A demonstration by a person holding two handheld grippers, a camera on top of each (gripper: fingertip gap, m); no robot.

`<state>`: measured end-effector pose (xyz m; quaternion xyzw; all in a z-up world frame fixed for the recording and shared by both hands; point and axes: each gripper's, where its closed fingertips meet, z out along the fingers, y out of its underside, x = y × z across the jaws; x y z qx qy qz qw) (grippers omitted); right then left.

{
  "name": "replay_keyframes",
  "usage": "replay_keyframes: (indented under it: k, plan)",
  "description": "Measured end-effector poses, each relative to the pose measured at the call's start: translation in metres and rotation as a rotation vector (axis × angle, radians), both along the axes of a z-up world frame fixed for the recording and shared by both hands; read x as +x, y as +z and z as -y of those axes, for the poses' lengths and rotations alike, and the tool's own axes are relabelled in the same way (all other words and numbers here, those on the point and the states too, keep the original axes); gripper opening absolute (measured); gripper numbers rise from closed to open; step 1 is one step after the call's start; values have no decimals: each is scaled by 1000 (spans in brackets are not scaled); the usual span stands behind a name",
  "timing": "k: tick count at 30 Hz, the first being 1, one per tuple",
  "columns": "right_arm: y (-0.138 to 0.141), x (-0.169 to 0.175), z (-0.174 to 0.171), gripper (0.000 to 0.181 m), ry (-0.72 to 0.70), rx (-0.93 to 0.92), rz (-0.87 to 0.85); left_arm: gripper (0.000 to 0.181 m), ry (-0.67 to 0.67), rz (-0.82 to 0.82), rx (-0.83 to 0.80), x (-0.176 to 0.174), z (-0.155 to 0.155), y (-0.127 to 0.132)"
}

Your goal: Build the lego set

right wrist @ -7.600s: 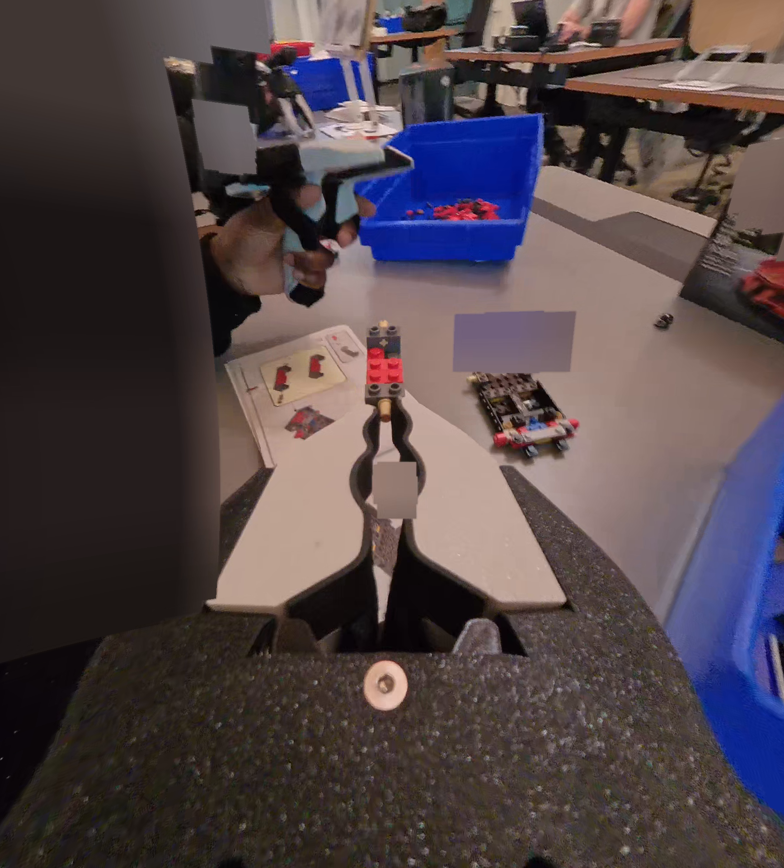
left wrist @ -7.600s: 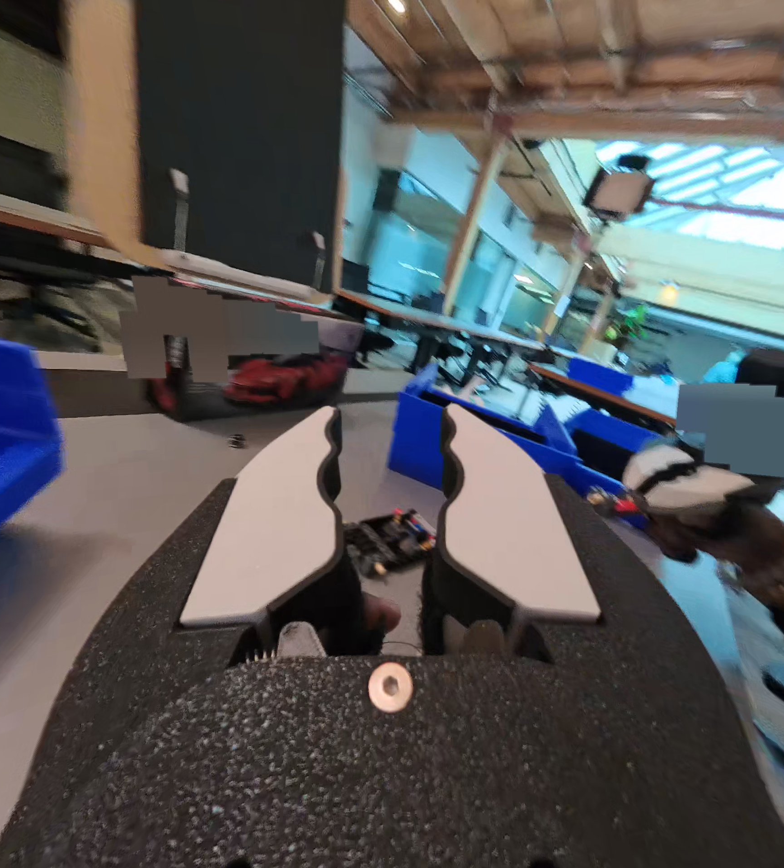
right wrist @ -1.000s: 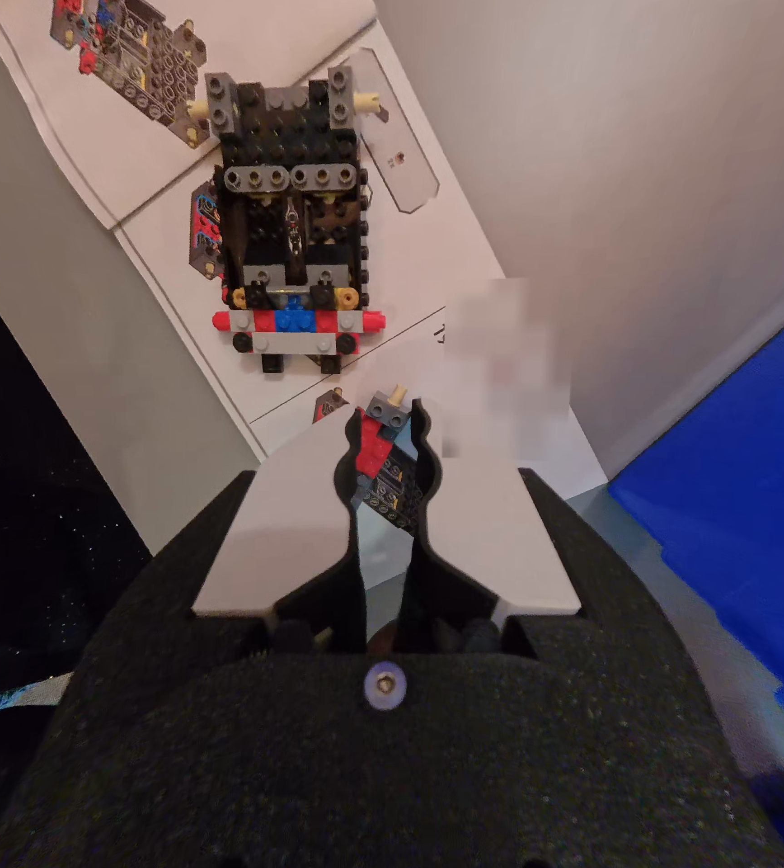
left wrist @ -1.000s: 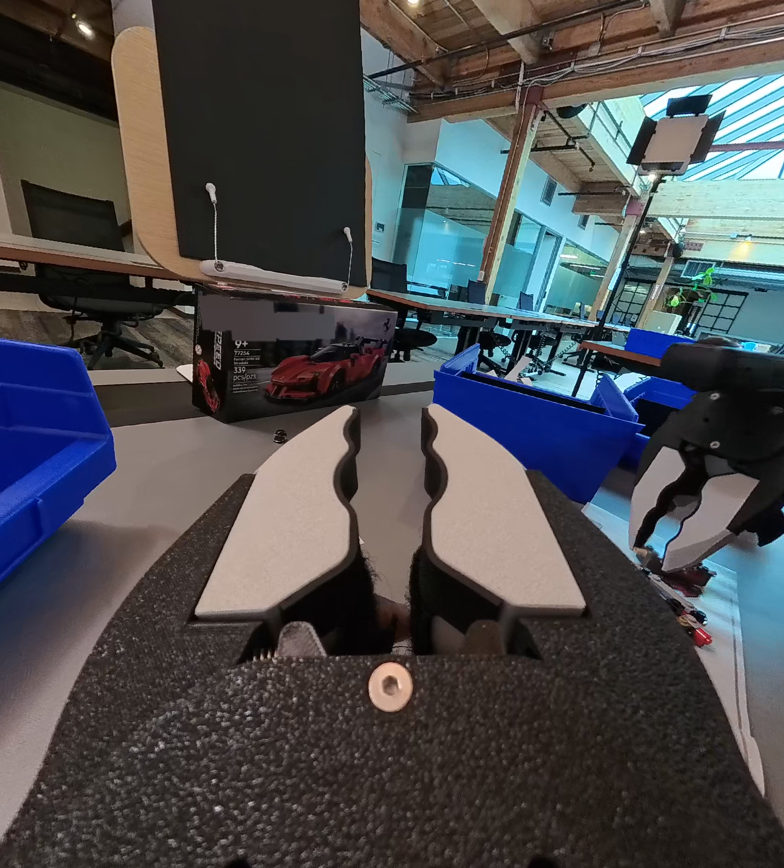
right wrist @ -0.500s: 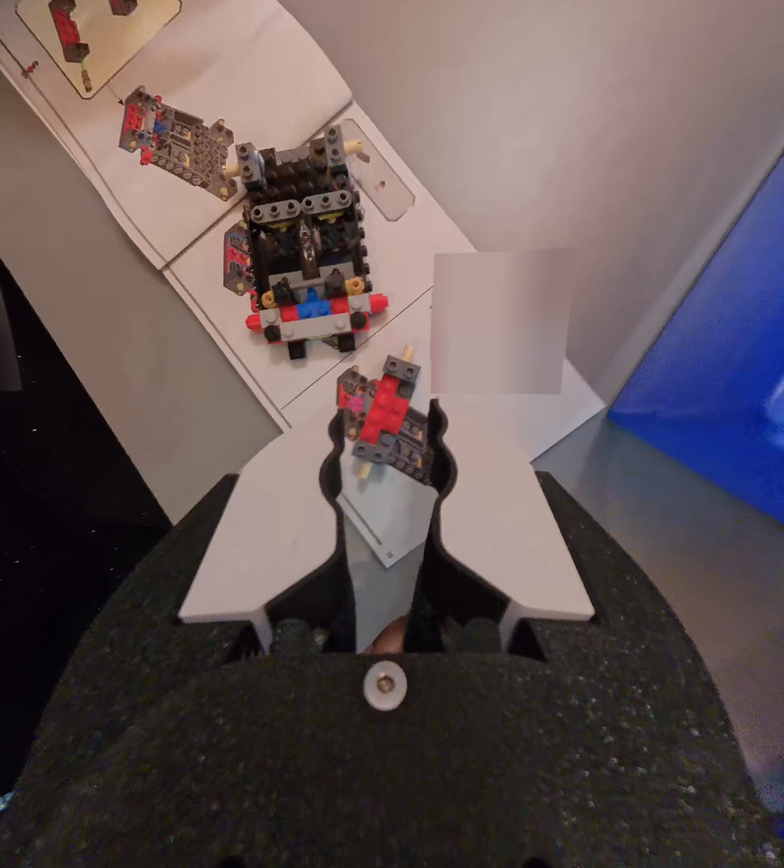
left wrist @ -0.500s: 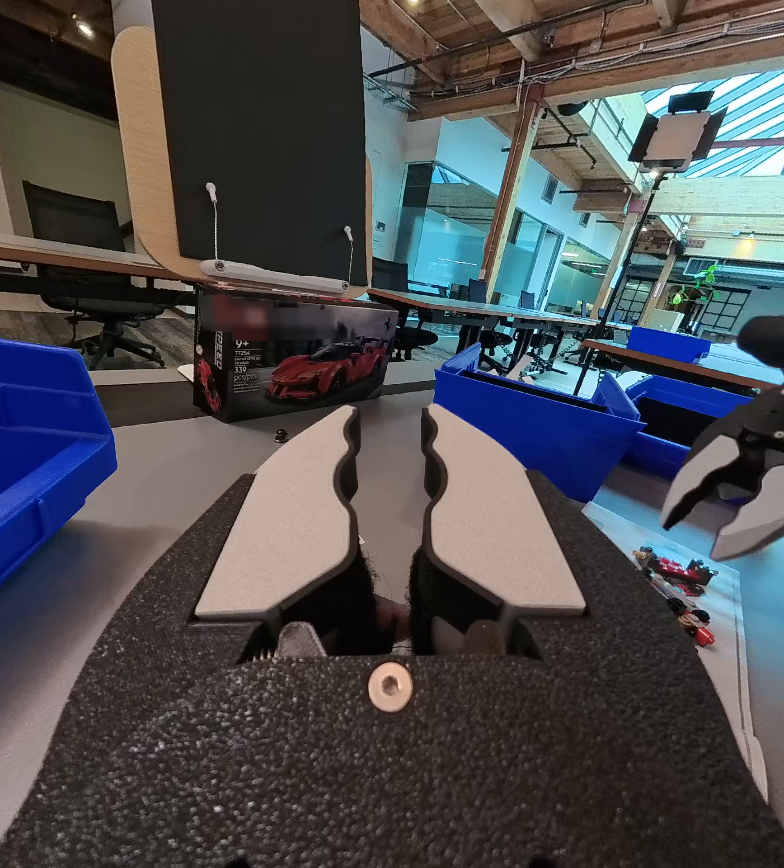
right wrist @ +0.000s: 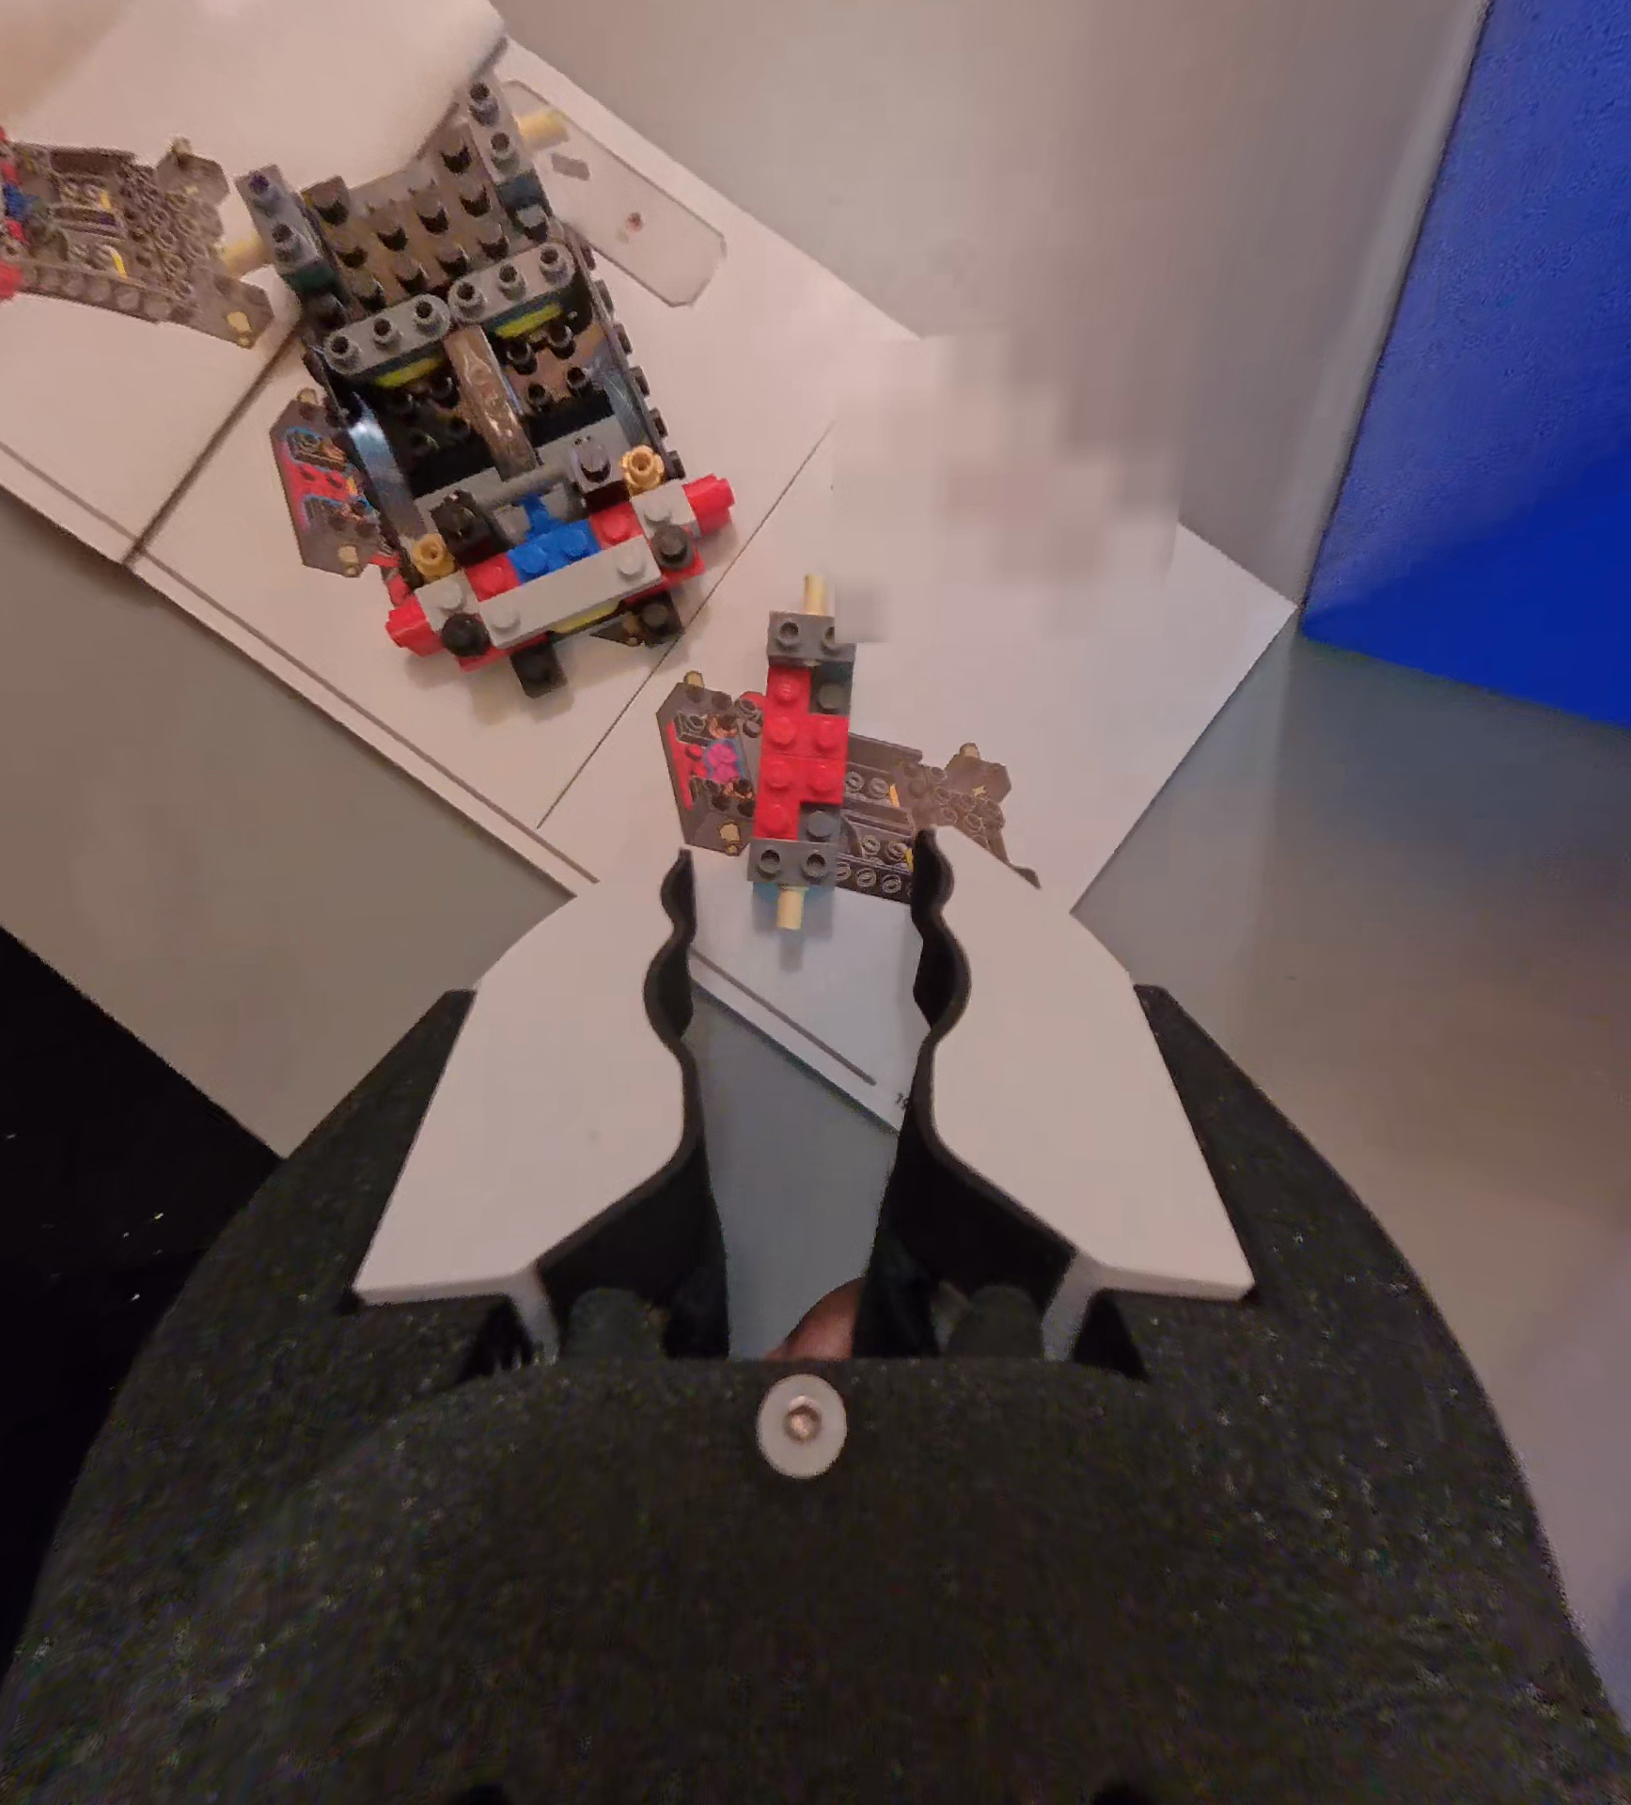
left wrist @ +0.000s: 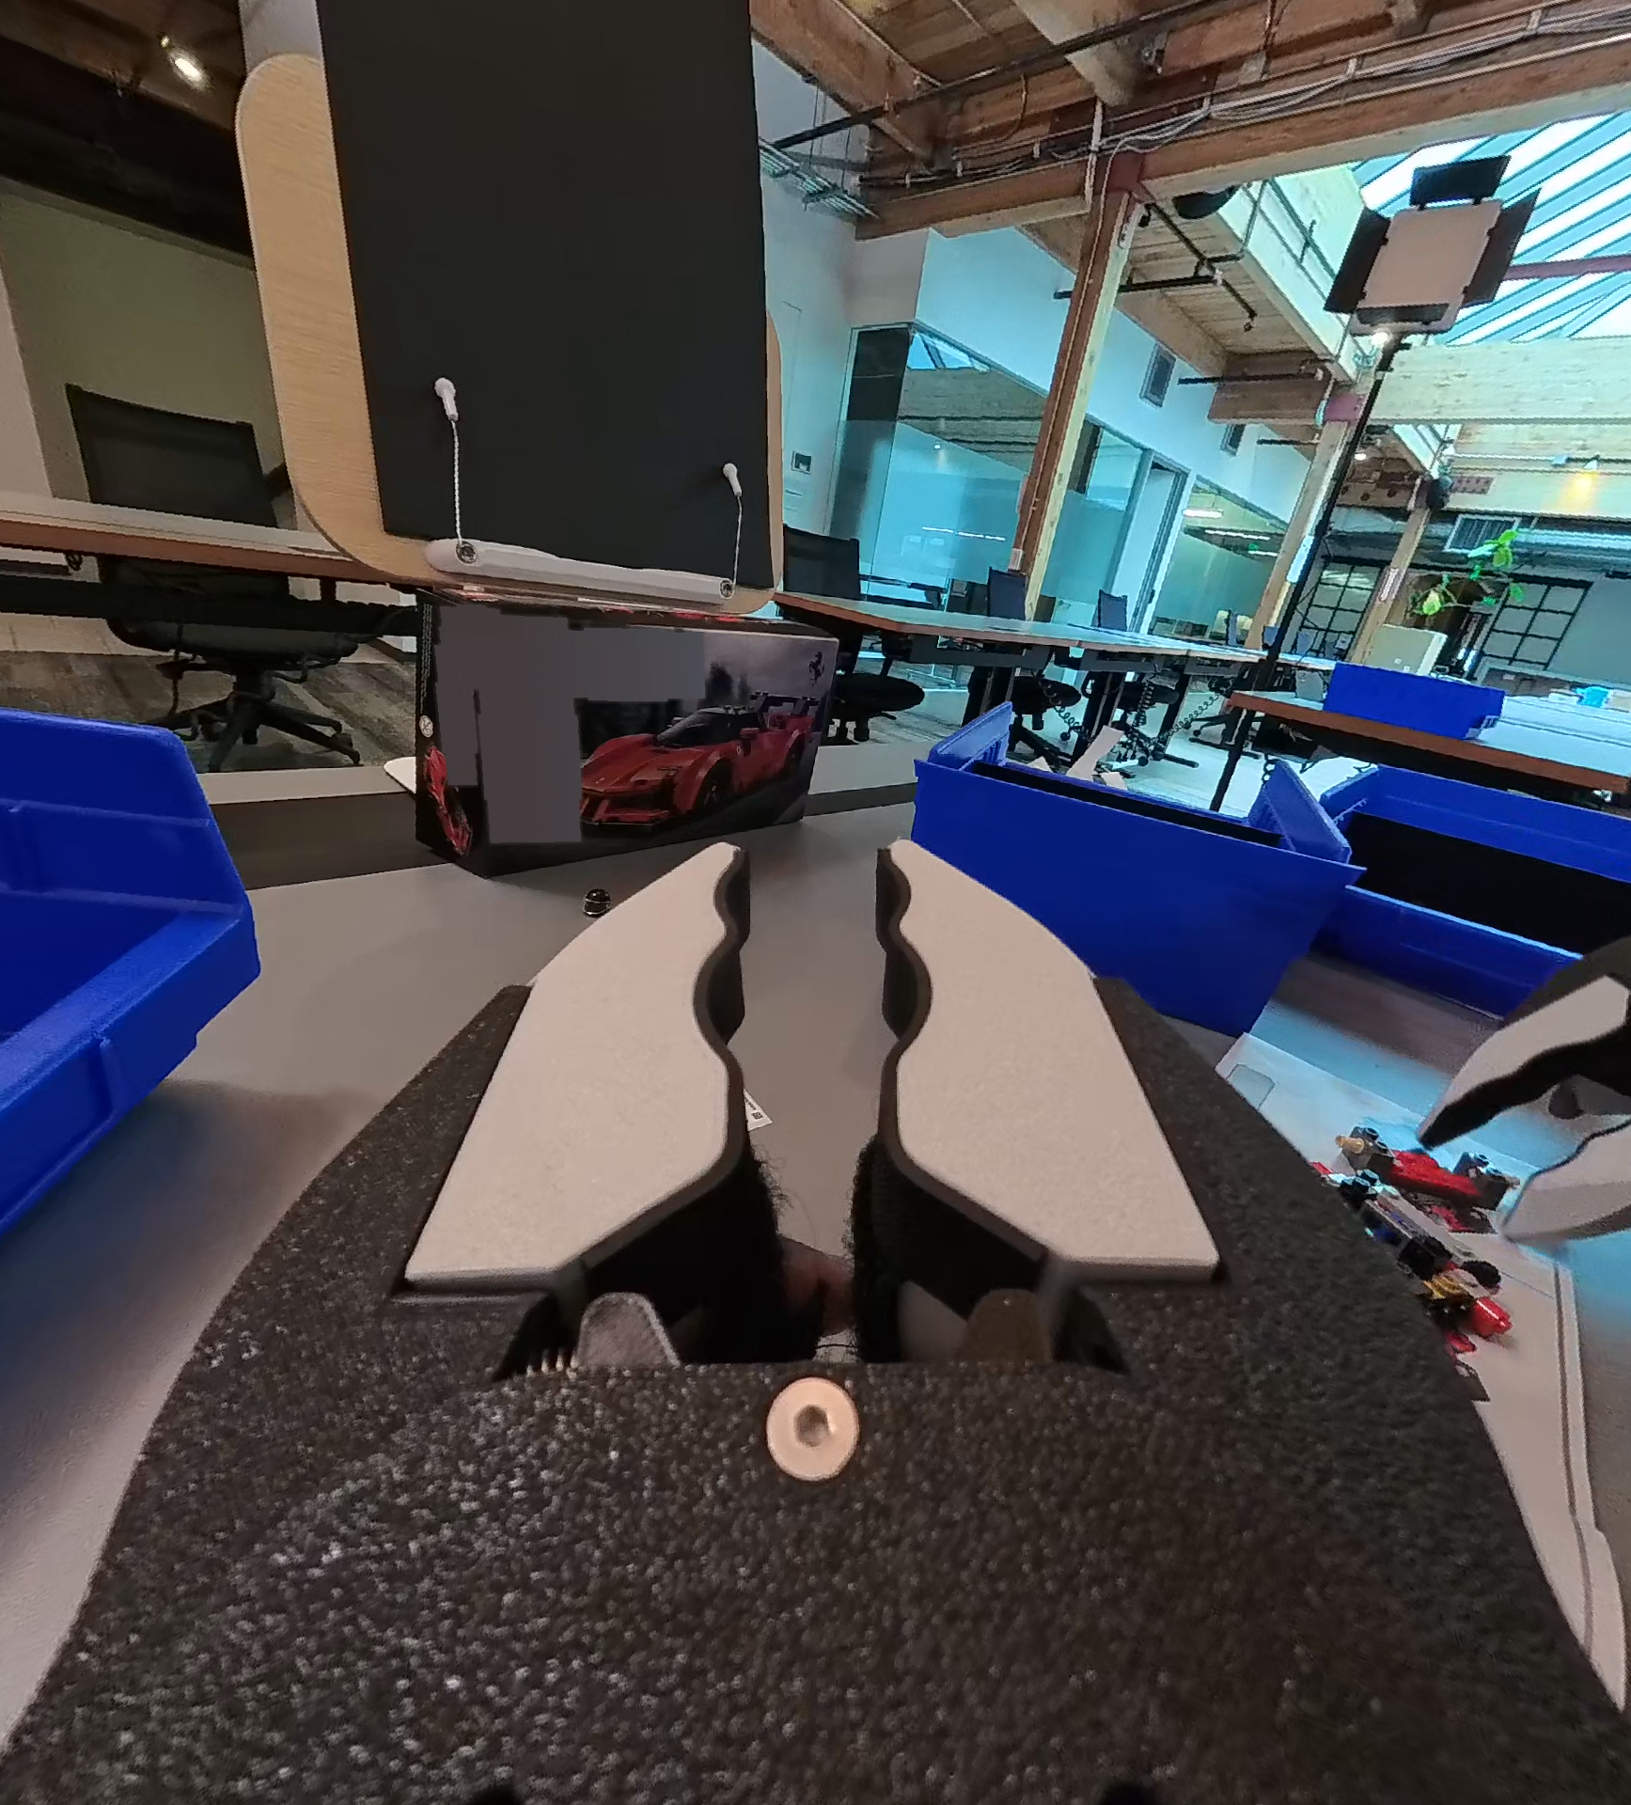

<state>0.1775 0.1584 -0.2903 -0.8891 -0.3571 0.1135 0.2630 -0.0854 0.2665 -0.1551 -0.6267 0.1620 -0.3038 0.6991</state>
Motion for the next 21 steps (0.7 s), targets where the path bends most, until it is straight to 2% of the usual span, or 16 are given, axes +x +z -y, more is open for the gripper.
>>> replay_keyframes:
  k: [1,3,6,9,12,15,17,18,19,21]
  plan:
    - [0,-2,0,40,6,2,-8,24,0,-2,0,0,0,0]
    - [1,-5,1,18,56,7,-23,24,0,-3,1,0,0,0]
    - [3,-10,4,18,228,-25,-28,24,-3,-1,2,1,1,0]
    - [6,-7,2,18,473,-19,14,24,-3,-7,4,1,1,0]
    - [7,-1,4,18,753,-16,103,24,1,-11,6,1,0,0]
    - [4,6,-4,18,900,14,244,24,5,-18,7,1,0,-1]
    - [7,6,-15,23,909,93,306,24,8,-21,7,0,0,-1]
    - [9,5,-17,33,878,110,301,24,7,-21,5,0,0,-1]
    - [12,4,-18,42,813,104,275,24,6,-22,4,1,0,-2]
    - [16,3,-17,49,580,62,192,24,7,-25,3,1,0,-2]
